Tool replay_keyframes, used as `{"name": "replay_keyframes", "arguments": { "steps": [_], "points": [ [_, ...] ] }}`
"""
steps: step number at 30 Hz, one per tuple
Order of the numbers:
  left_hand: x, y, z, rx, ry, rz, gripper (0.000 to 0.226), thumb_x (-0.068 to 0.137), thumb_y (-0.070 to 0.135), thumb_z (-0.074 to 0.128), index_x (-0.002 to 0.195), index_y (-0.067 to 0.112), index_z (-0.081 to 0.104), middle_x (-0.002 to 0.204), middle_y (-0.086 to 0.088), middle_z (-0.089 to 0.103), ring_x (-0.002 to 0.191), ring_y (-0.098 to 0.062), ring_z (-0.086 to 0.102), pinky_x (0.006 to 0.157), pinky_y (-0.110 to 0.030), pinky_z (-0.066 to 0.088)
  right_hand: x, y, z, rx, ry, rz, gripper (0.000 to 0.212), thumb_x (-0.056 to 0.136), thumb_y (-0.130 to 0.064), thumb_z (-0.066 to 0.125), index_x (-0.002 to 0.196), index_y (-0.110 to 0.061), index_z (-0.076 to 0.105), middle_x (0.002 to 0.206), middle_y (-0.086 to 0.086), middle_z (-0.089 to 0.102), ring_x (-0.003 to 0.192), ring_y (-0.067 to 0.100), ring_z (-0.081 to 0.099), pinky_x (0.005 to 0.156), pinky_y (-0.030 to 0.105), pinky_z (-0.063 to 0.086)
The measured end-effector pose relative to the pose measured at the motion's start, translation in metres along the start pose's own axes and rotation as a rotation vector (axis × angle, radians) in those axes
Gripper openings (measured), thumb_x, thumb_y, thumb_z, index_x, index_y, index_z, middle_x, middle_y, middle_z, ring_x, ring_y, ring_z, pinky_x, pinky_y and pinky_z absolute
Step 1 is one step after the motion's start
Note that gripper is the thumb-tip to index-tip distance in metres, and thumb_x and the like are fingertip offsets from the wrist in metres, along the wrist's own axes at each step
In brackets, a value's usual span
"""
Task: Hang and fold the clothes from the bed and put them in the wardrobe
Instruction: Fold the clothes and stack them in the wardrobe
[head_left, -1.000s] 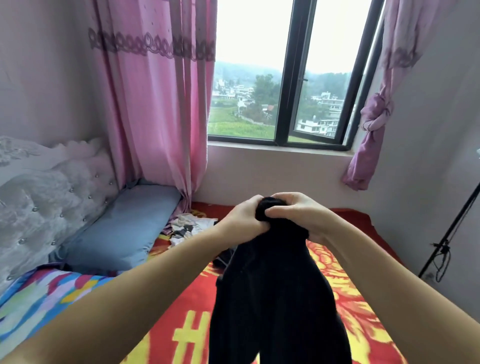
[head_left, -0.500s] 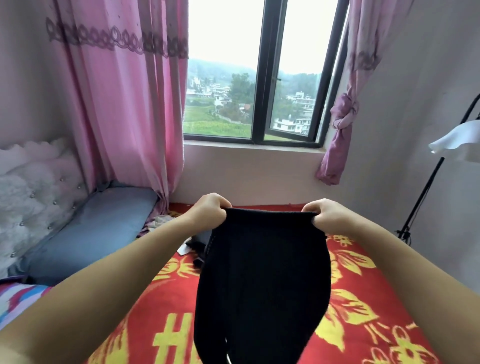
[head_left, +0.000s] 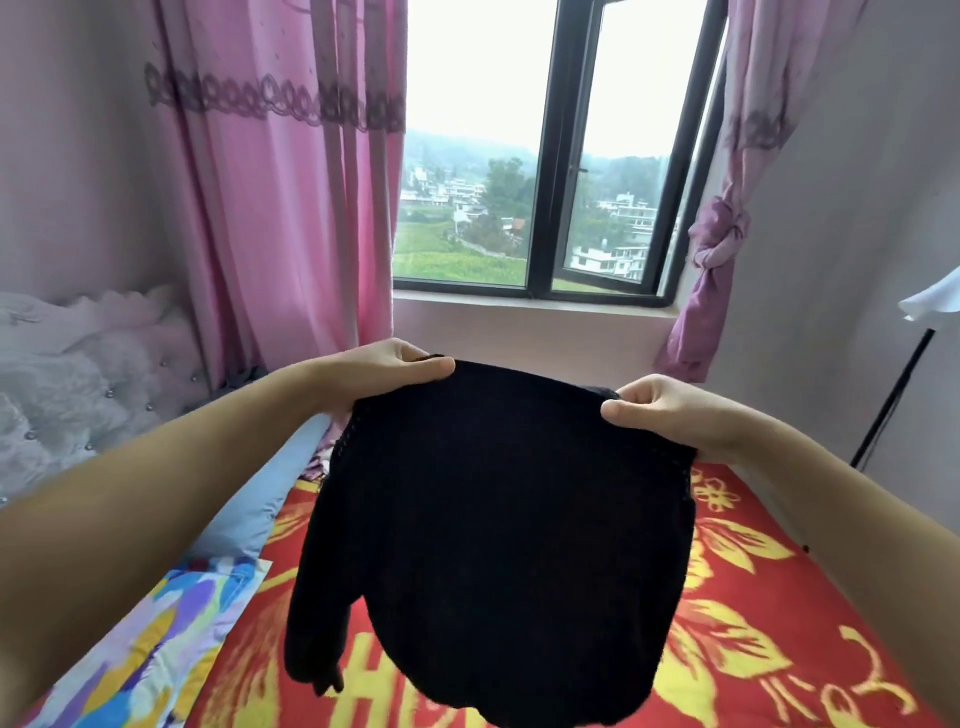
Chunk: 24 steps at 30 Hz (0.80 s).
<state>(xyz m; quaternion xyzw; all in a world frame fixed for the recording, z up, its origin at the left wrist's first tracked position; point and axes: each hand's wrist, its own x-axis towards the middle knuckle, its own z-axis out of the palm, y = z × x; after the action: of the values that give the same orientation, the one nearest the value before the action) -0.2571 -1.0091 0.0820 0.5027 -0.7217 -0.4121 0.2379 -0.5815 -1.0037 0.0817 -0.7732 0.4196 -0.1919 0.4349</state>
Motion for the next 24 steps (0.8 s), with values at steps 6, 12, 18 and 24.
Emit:
{"name": "replay_keyframes", "arguments": {
  "steps": [6, 12, 18, 24],
  "points": [
    [-0.012, -0.003, -0.008, 0.118, -0.272, -0.099, 0.075, 0.065, 0.049, 0.075, 0.111, -0.007, 0.056, 0.095, -0.010, 0.066, 0.086, -0.024, 0.064, 0.082, -0.033, 0.052, 0.002, 0.008, -0.011, -0.021, -0.273, 0.166, 0.016, 0.080, -0.022, 0.076, 0.085, -0.007, 0.075, 0.086, 0.012, 0.073, 0.073, 0.020, 0.070, 0.065, 0.025, 0.055],
    [0.004, -0.034, 0.002, 0.119, -0.133, -0.172, 0.040, 0.070, 0.034, 0.083, 0.092, 0.003, 0.071, 0.094, -0.008, 0.073, 0.093, -0.023, 0.067, 0.094, -0.035, 0.051, 0.014, 0.040, 0.011, 0.079, 0.120, 0.022, 0.025, 0.096, -0.024, 0.053, 0.098, -0.007, 0.071, 0.087, 0.003, 0.073, 0.079, 0.012, 0.068, 0.073, 0.024, 0.052],
    [0.005, -0.064, 0.011, -0.189, -0.038, -0.051, 0.068, 0.048, 0.068, 0.081, 0.085, 0.011, 0.076, 0.093, -0.010, 0.073, 0.083, -0.015, 0.069, 0.072, -0.021, 0.054, -0.004, 0.027, 0.011, 0.185, -0.047, 0.005, 0.023, 0.082, -0.037, 0.069, 0.099, -0.022, 0.071, 0.095, 0.001, 0.073, 0.085, 0.013, 0.070, 0.069, 0.021, 0.053],
    [0.013, -0.044, 0.023, -0.198, 0.105, -0.141, 0.058, 0.082, 0.059, 0.062, 0.100, 0.005, 0.072, 0.101, -0.015, 0.072, 0.090, -0.027, 0.070, 0.083, -0.039, 0.057, 0.018, 0.040, -0.002, -0.331, 0.272, 0.237, 0.035, 0.094, -0.039, 0.056, 0.082, -0.010, 0.070, 0.070, -0.001, 0.067, 0.064, 0.014, 0.062, 0.058, 0.024, 0.044]
  ]
}}
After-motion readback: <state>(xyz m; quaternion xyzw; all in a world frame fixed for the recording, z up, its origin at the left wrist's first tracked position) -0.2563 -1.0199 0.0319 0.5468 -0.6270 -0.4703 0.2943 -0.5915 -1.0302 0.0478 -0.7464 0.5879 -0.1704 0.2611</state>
